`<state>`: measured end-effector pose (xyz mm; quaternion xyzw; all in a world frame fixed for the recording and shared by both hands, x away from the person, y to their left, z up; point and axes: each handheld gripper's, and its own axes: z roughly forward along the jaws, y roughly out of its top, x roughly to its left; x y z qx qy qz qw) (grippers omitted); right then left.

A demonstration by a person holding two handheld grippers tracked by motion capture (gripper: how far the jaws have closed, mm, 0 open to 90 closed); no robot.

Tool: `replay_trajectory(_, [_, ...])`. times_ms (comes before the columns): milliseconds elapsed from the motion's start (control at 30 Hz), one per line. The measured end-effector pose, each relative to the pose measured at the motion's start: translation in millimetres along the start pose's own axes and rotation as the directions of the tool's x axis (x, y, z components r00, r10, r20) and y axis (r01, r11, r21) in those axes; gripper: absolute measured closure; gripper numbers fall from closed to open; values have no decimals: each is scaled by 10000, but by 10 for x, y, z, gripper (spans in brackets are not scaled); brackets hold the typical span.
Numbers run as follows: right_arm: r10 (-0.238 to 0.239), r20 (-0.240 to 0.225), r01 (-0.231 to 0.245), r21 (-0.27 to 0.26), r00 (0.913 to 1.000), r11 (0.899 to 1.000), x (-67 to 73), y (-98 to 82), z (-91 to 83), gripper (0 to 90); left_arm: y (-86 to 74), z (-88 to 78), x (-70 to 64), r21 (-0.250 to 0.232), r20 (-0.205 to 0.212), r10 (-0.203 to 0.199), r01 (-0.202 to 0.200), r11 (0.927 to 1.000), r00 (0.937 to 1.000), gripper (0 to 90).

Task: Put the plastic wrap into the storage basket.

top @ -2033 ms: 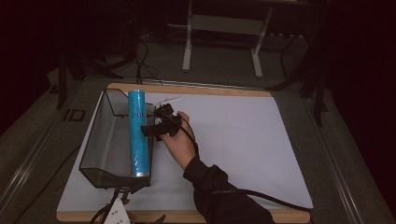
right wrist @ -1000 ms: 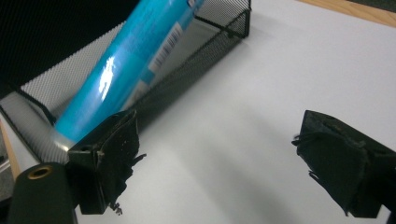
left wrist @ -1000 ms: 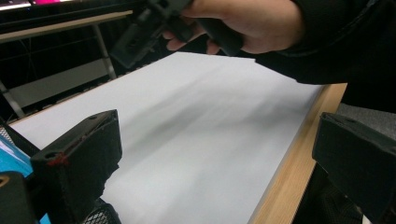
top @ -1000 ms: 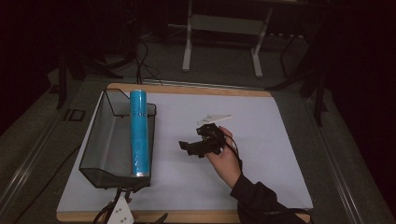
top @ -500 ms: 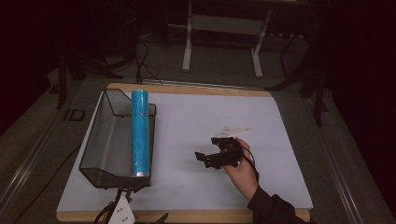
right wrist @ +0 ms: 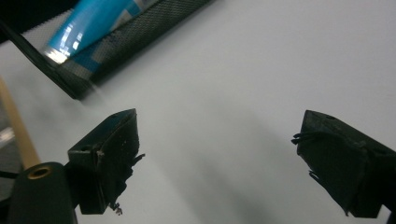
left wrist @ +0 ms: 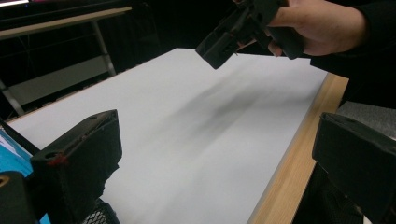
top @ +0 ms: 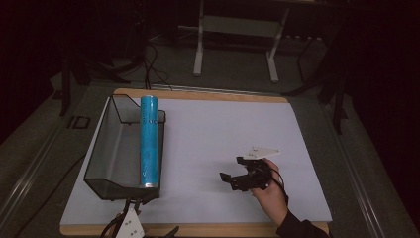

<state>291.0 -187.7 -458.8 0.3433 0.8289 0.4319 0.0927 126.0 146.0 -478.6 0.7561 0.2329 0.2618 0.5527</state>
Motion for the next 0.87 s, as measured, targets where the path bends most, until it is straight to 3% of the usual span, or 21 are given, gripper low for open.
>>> replay_trajectory(433, [217, 106, -215, -135, 9997, 9997, -107, -258, -225, 127, 1, -1, -3, -24, 20, -13, 13, 10000, 10000, 23])
replay_trajectory(667, [288, 319, -274, -453, 9991, 9986, -170, -311, -210, 128, 12, -12, -11, -24, 22, 57, -57, 10000, 10000, 23])
replay_trajectory(867, [137, 344, -122, -429, 9993, 9990, -168, -315, -179, 128, 17, -16, -8, -98, 48, -15, 16, 10000, 10000, 23])
